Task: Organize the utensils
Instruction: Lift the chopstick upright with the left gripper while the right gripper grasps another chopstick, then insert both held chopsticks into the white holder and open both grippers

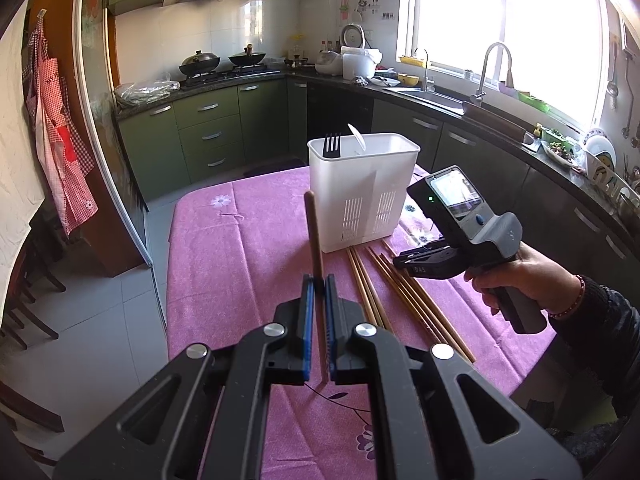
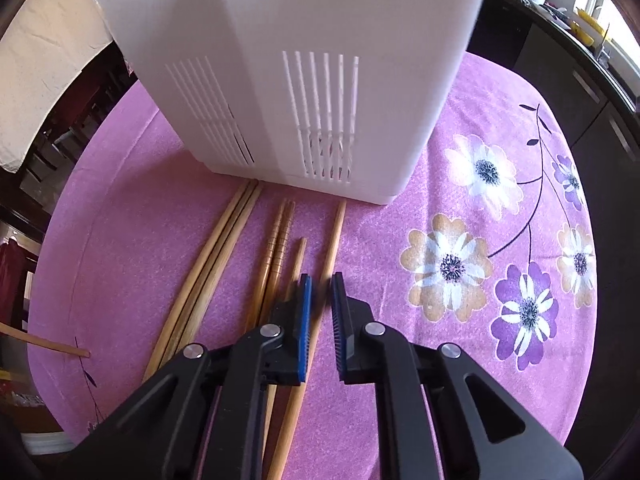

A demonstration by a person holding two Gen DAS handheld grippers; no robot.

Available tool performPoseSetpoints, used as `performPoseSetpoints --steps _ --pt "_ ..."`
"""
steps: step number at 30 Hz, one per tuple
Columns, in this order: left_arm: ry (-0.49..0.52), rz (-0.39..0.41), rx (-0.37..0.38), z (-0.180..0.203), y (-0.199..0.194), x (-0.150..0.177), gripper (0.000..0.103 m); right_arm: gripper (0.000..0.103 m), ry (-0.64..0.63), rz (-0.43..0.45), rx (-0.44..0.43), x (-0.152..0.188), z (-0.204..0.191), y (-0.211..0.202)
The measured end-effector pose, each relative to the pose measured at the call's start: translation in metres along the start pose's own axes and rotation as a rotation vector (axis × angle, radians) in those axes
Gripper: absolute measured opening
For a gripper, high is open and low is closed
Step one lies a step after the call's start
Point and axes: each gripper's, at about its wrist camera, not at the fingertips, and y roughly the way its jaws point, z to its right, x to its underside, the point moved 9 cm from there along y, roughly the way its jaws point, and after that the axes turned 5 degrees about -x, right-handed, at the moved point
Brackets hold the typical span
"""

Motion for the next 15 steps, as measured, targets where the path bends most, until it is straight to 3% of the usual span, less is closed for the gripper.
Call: performPoseSetpoints --steps 5,12,15 --pt "-0.003 -0.002 -0.002 -0.001 0.001 -0.001 0.006 0.006 0.026 0.088 -0.054 -0.003 -0.001 -0.028" --pt "0.008 -0.005 0.0 0.002 0.002 -0.003 0.006 0.006 -0.004 0.393 -0.107 -0.001 0.003 -0.159" --pt "0.012 -0.003 0.002 0.003 0.001 -0.003 0.006 0.006 -0.017 0.472 -0.093 0.011 0.007 -0.194"
